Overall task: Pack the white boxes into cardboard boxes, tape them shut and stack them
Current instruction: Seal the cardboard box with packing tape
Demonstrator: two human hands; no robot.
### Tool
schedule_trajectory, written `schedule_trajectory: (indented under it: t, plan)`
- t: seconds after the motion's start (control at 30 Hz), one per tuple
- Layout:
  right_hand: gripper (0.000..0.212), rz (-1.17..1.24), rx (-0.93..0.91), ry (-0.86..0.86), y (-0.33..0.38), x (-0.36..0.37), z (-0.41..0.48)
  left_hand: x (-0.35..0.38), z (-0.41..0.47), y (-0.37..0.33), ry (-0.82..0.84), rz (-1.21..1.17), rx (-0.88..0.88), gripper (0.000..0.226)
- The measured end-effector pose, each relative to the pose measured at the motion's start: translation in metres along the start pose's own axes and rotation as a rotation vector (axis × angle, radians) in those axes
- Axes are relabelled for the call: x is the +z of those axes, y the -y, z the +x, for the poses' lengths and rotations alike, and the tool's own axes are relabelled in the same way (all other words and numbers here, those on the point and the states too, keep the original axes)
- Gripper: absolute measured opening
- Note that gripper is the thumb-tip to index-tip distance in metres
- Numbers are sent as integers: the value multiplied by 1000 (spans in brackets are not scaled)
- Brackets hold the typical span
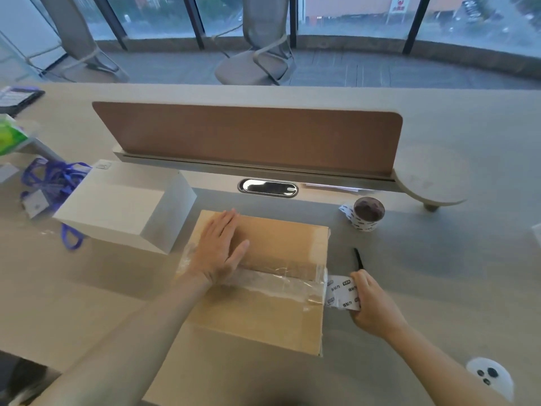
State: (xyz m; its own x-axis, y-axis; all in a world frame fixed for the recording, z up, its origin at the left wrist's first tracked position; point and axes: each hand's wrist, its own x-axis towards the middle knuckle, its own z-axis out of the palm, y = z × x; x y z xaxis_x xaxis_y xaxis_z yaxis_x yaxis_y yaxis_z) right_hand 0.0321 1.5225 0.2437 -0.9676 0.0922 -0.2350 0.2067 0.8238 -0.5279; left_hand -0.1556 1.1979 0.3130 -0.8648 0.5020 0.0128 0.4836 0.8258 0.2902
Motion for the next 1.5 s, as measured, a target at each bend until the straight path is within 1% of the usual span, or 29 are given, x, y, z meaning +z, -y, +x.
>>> schedule_trajectory:
  t: [0.07, 0.13, 0.17, 0.23, 0.37, 0.53, 0.57, 0.63, 0.7, 0.8, 0.9, 0.97, 1.0, 1.1, 1.13, 1.27, 1.4, 1.5]
  plan:
    - [41, 6, 11, 7, 2, -1, -1, -6, 1, 10, -37, 21, -115, 84]
    - [42, 19, 26, 18, 4, -2, -2, -4, 1, 15, 12, 83, -249, 91]
    - [43, 17, 32, 23, 4, -2, -2, -1, 0, 15, 31, 120, -284, 91]
    - [46, -1, 43, 44, 4, -2, -1, 2, 1, 15, 49, 135, -291, 89]
    - [55, -15, 76, 67, 1, 1, 0, -2, 4, 17, 40, 72, -289, 92]
    - [60, -7, 93, 42, 4, 4, -2, -9, 5, 19, -13, -138, -330, 97]
    - [61, -7, 92, 41, 5, 2, -3, -10, 6, 17, -21, -137, -336, 96]
    - [62, -8, 81, 38, 7, -1, -3, -10, 5, 11, -38, -22, -303, 93]
    - [63, -11, 71, 29, 8, -5, -4, -6, 2, 0, -74, 62, -222, 87]
    - [62, -17, 66, 25, 9, -4, -6, 2, 0, -29, -69, 15, -76, 81]
    - [61, -4, 61, 9, 8, -2, -7, 14, 4, -73, -33, -105, 61, 82]
    - [62, -8, 58, 12, 8, -3, -6, 25, 8, -100, -3, -169, 53, 87]
    - [62, -7, 58, 15, 7, -4, -5, 31, 9, -111, 23, -141, 32, 91]
    - [60, -9, 39, 11, 6, -1, -4, 43, 12, -121, 69, 118, -44, 98]
    - [60, -13, 39, 12, 5, 0, -3, 46, 15, -121, 75, 155, -59, 98]
    - [60, -11, 33, 11, 2, 4, -2, 47, 14, -121, 69, 204, -32, 96]
    - [60, -19, 33, 17, 3, 3, -3, 45, 16, -121, 115, 226, -28, 95]
    - [62, -45, 15, 15, 4, -1, -4, 41, 14, -121, 137, 201, -29, 95]
